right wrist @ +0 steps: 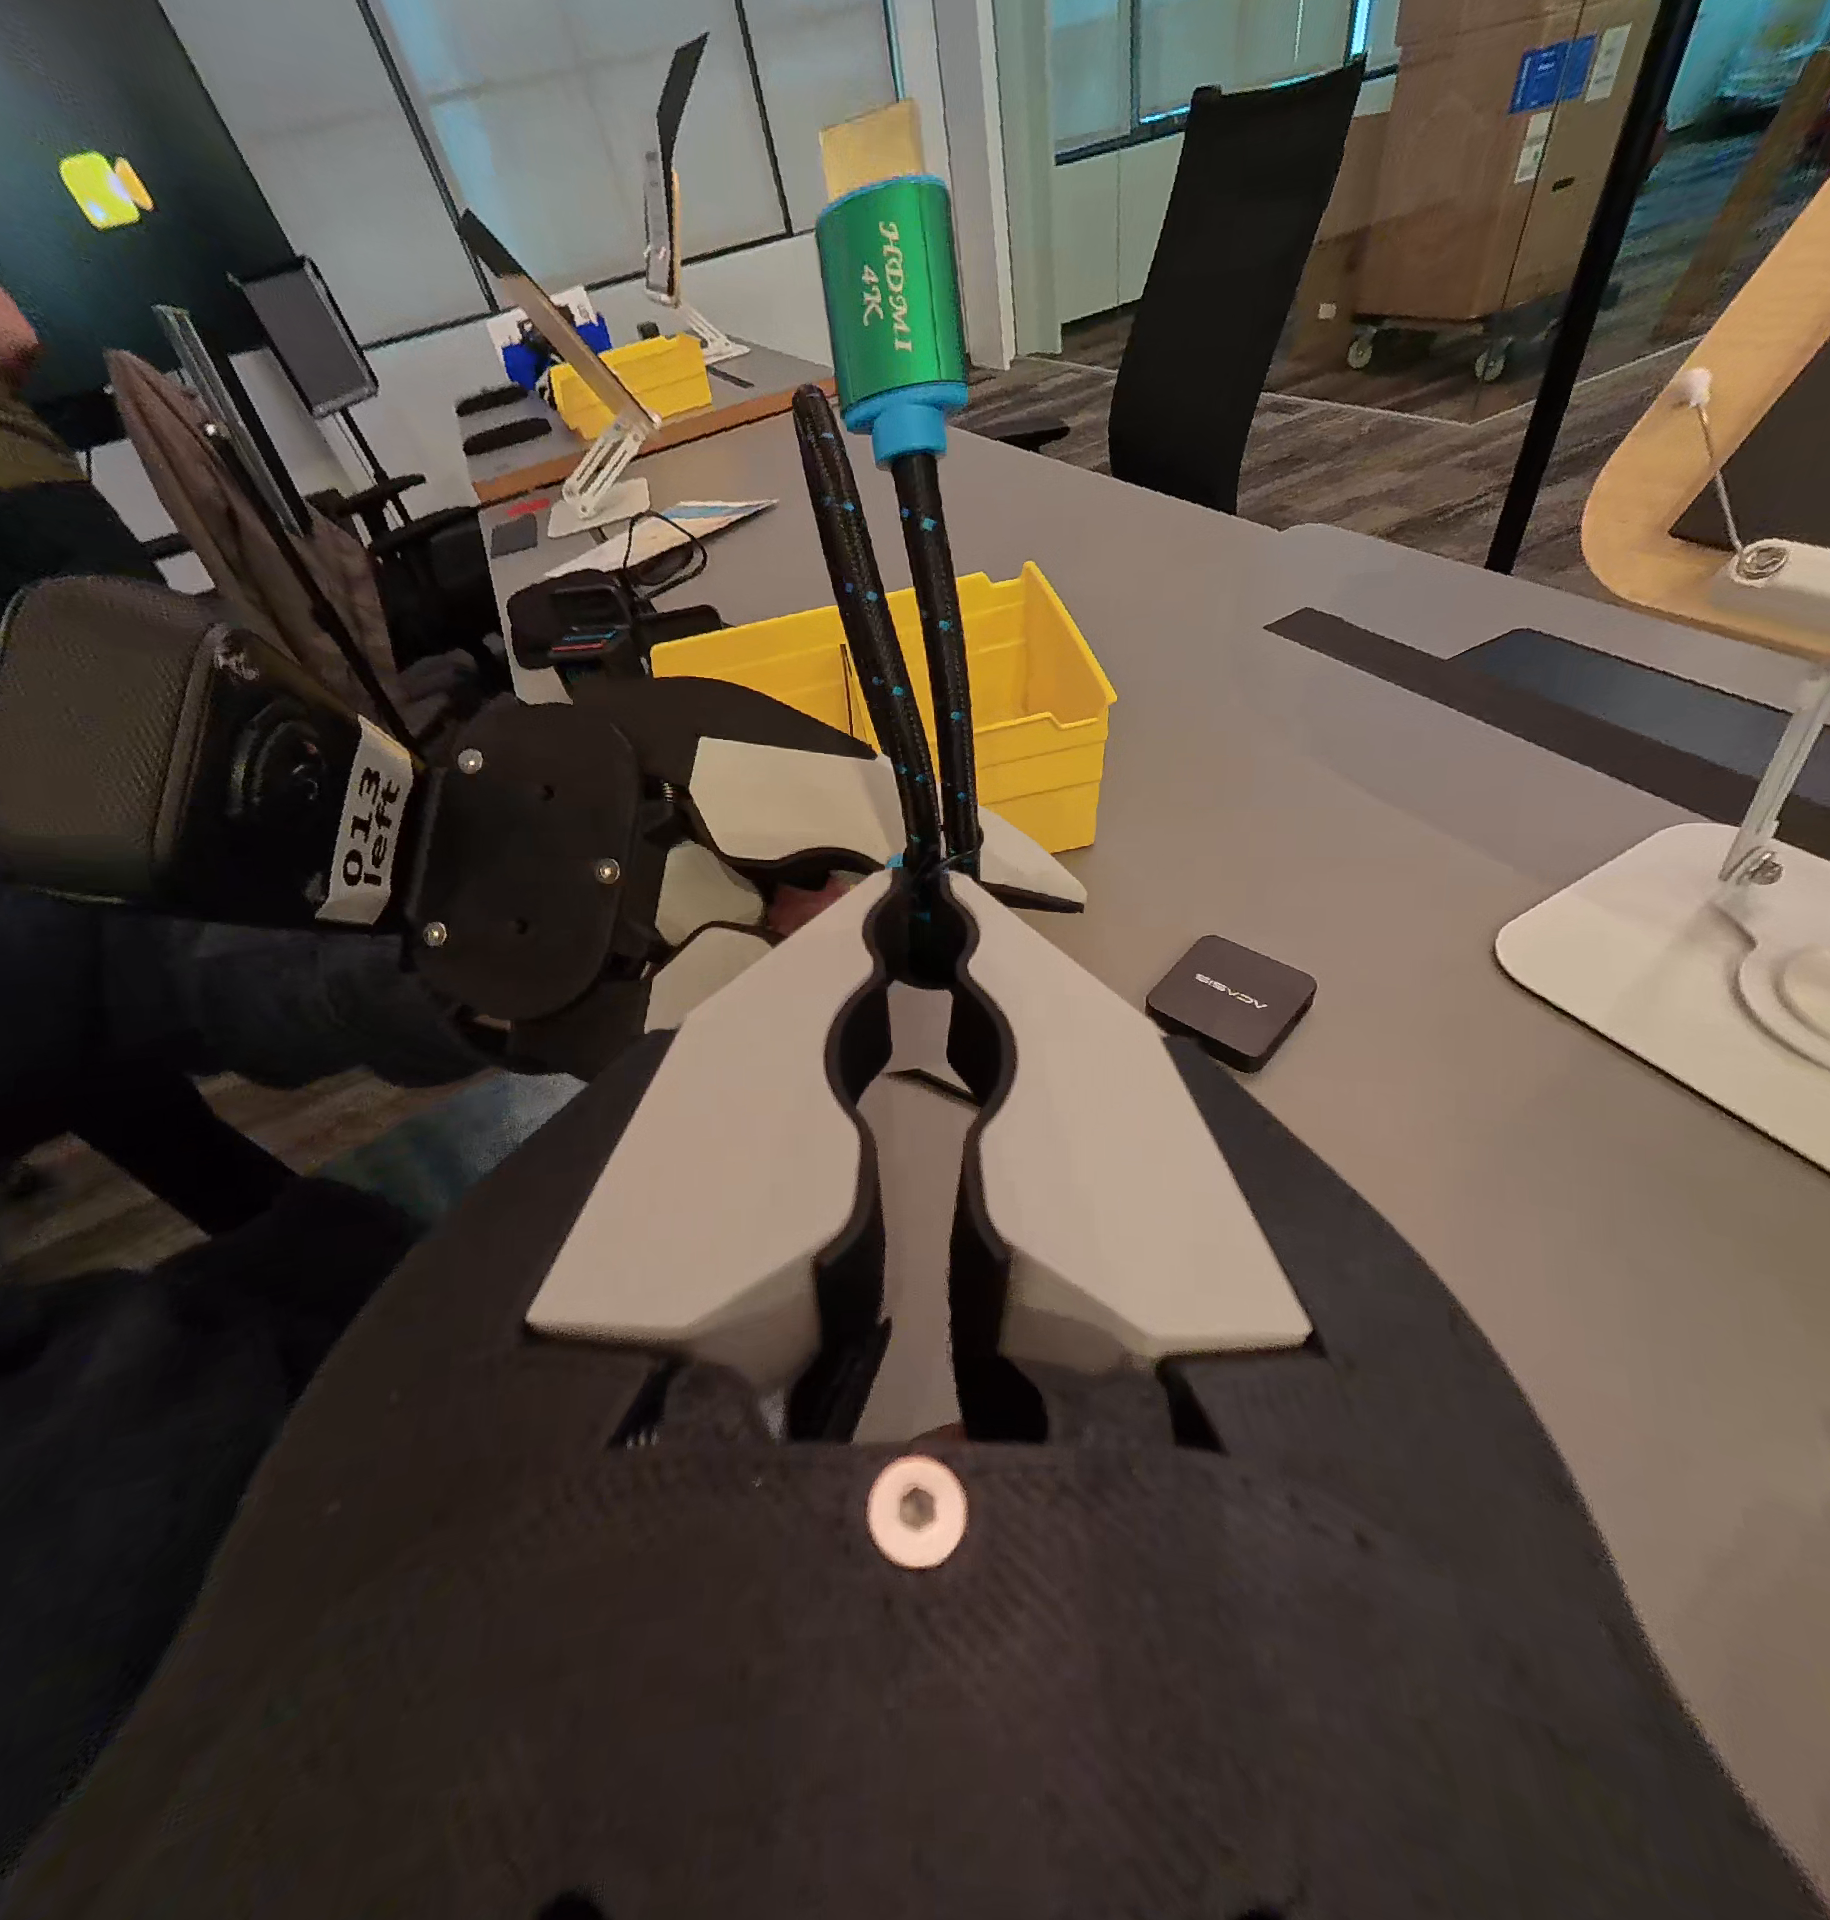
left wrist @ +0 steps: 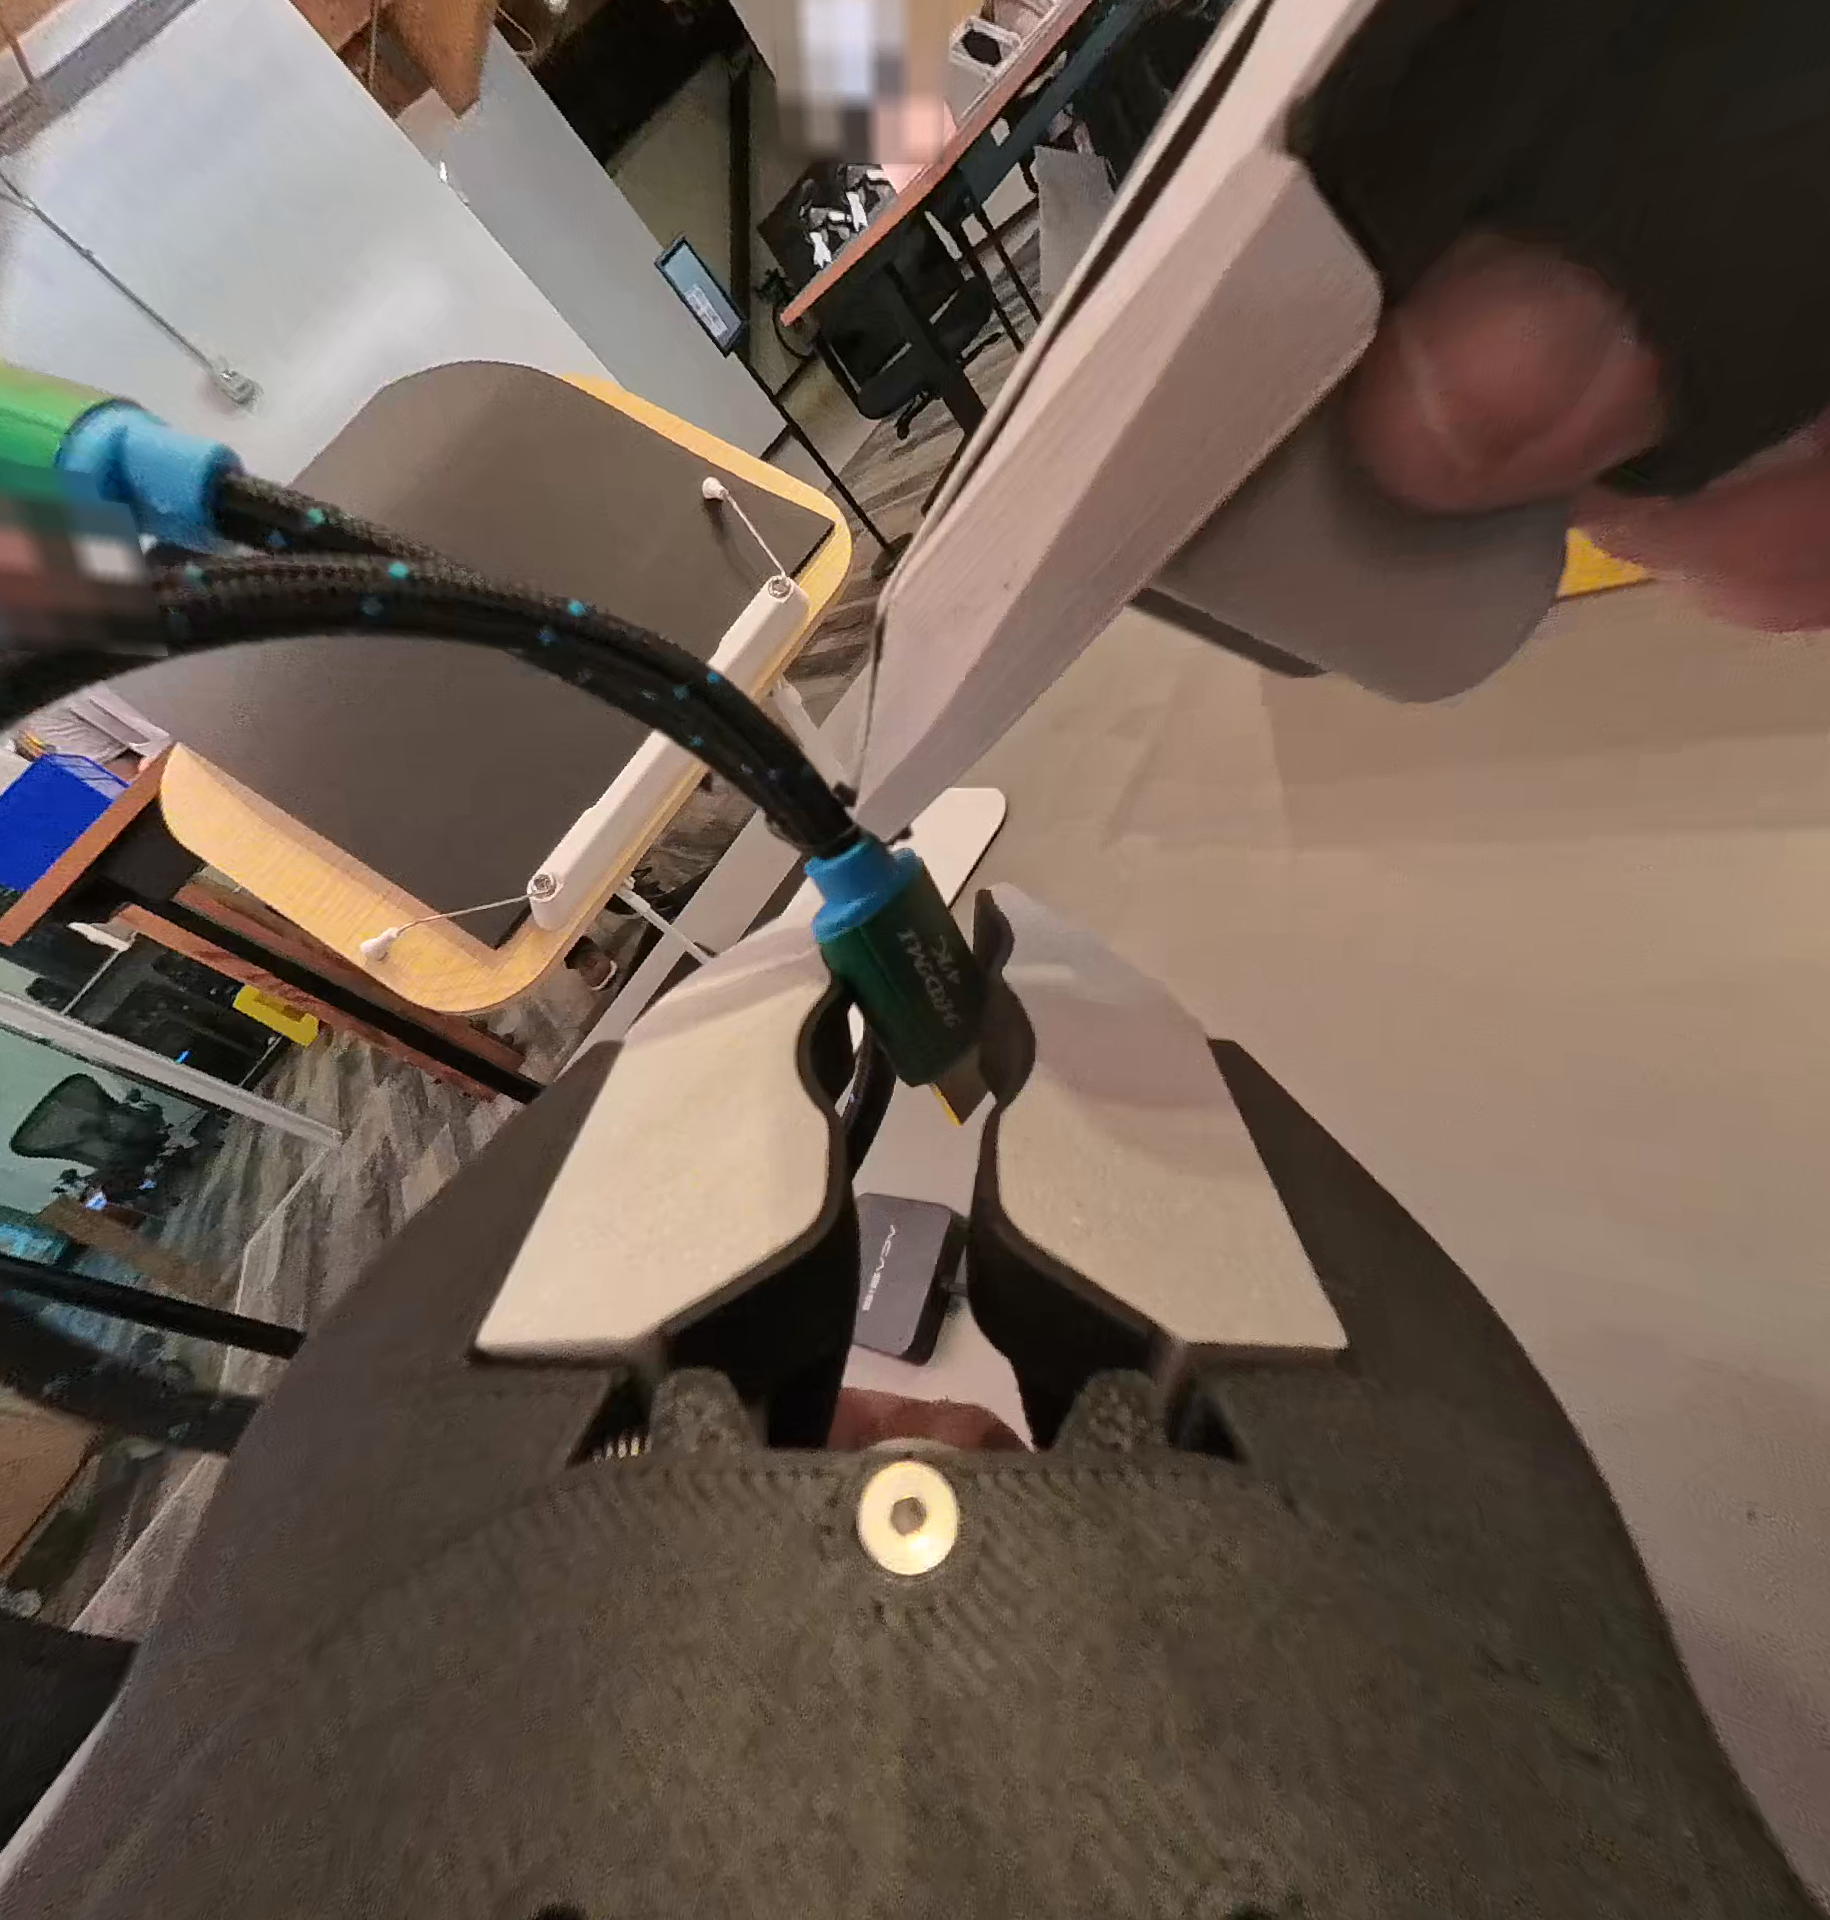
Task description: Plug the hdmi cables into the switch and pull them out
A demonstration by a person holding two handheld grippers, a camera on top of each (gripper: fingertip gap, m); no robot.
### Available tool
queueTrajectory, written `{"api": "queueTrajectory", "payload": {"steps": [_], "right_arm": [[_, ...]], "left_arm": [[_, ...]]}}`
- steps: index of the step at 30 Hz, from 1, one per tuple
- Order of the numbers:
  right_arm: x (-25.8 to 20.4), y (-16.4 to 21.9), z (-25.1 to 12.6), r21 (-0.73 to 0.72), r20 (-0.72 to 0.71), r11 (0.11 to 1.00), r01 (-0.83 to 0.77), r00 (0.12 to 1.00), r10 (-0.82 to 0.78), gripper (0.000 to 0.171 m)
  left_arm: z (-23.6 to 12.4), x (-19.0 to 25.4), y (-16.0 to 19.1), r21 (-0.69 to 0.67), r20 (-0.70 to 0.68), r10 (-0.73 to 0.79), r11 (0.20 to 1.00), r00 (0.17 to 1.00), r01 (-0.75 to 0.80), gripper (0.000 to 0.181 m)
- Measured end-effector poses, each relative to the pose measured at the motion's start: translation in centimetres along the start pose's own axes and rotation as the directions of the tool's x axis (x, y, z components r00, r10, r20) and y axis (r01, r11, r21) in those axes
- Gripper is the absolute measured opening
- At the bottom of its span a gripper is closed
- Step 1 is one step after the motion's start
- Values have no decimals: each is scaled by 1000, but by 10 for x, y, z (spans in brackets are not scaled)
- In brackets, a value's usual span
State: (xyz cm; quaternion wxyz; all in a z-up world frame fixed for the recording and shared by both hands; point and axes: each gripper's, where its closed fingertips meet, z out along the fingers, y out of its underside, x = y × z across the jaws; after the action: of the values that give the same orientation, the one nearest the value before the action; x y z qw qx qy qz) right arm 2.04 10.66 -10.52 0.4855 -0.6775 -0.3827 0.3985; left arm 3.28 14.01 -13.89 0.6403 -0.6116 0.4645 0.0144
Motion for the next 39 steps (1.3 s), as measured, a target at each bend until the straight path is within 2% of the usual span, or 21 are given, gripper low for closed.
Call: {"api": "queueTrajectory", "payload": {"steps": [4,6,9,12,13,14,18,21,23,25,26,34,39], "right_arm": [[2,-3,-6,-17,11,999,40,999,-40,1],[1,-6,-7,-1,37,1000,0,999,0,0],[-8,-12,-8,1,55,1000,20,998,-20,0],[-13,-26,-8,45,68,999,9,998,-12,0],[-13,-28,-7,43,67,999,17,998,-20,0],[-11,-30,-8,53,63,999,12,998,-15,0],[3,-33,-23,70,8,997,34,999,-34,0],[8,-18,-22,0,-16,998,61,998,-61,0],[4,-11,-16,19,13,1000,13,1000,-13,0],[8,6,-5,-41,-7,999,-17,1000,17,15],[7,11,-2,-47,1,998,-35,999,35,15],[1,6,5,54,49,992,-113,993,110,2],[-4,-3,4,112,155,961,-253,960,234,1]], "left_arm": [[1,4,-4,25,-57,-69,997,996,70,16],[0,1,-6,31,-47,-51,998,998,52,16],[0,-6,-3,8,0,2,1000,1000,-2,15],[5,-5,10,-49,20,94,994,995,-93,13],[5,-2,9,-28,10,40,999,999,-40,17],[6,1,10,-33,-19,-14,999,1000,13,13],[5,-3,11,-42,-44,-79,996,996,77,13],[7,-5,14,-54,-42,-106,993,993,104,13],[8,-4,16,-62,-29,-109,992,994,107,13],[8,-3,16,-63,-11,-98,993,995,97,13],[8,-3,15,-58,-1,-91,994,996,91,13],[6,-8,13,-62,79,11,998,997,-6,14],[3,-18,10,-61,144,98,994,985,-90,13]]}}
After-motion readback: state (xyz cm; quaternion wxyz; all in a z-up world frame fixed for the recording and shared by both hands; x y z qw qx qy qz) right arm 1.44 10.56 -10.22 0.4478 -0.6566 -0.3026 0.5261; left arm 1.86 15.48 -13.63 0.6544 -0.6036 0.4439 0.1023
